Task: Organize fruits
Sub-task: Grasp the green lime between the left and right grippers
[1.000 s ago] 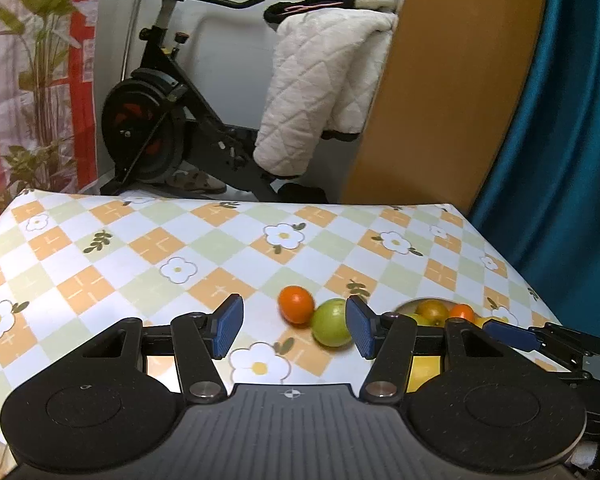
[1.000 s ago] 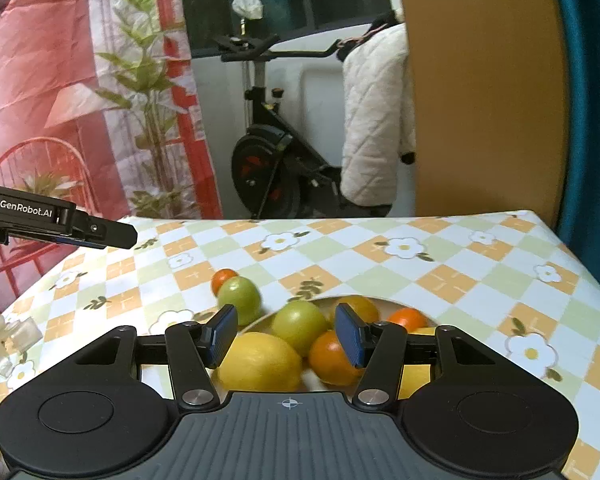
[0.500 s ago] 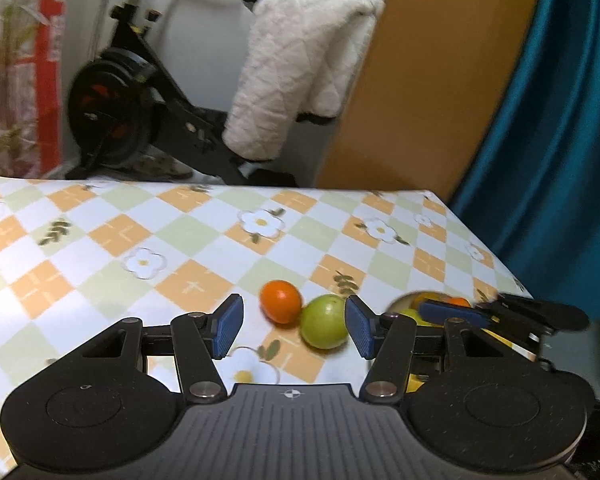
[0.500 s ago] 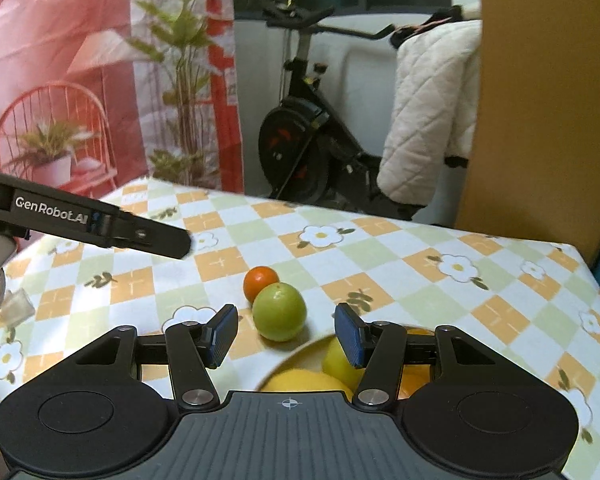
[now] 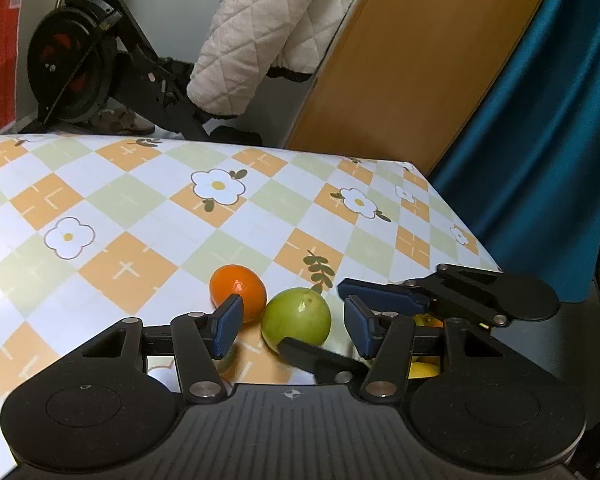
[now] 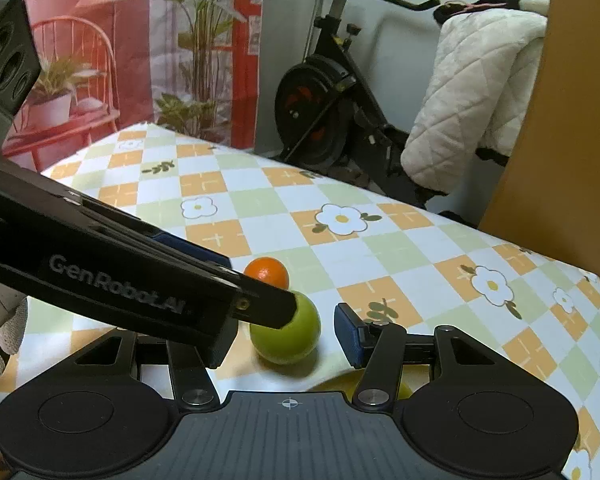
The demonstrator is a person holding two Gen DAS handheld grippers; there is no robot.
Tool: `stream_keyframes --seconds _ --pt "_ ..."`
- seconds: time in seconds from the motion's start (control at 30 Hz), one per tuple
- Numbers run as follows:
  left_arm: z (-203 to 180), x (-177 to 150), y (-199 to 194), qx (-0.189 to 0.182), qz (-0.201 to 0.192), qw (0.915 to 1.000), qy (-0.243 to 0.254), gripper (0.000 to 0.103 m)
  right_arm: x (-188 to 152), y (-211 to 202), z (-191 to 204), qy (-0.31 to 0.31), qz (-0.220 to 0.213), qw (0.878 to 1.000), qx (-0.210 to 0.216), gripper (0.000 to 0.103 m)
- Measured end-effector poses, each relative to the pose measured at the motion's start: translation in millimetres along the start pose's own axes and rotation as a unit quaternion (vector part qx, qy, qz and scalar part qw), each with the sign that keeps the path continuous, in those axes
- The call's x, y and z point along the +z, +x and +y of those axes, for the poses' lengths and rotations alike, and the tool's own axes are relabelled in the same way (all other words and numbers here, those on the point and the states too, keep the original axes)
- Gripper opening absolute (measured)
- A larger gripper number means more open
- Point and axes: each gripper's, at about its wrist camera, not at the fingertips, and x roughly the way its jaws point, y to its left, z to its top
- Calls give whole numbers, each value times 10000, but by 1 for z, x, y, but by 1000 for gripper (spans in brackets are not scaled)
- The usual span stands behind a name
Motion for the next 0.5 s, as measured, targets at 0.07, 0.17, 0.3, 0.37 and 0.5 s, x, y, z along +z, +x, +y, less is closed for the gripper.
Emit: stream_keyframes --seconds 0.07,0.17,0.3,0.37,0.5 --pt "1 0 3 -23 66 10000 -35 58 2 7 -1 -34 64 10000 22 49" --pt "5 -2 7 -57 189 9996 -178 57 2 14 -1 -71 166 9998 29 49" --pt "10 -3 11 -101 288 9990 -322 56 1 22 -1 -88 282 9996 33 49" --pt "12 -2 14 -118 322 9987 -372 55 1 25 -1 -83 343 9994 10 49" --pt "13 -3 18 -143 374 9983 -422 53 0 29 -1 -93 419 9991 37 42"
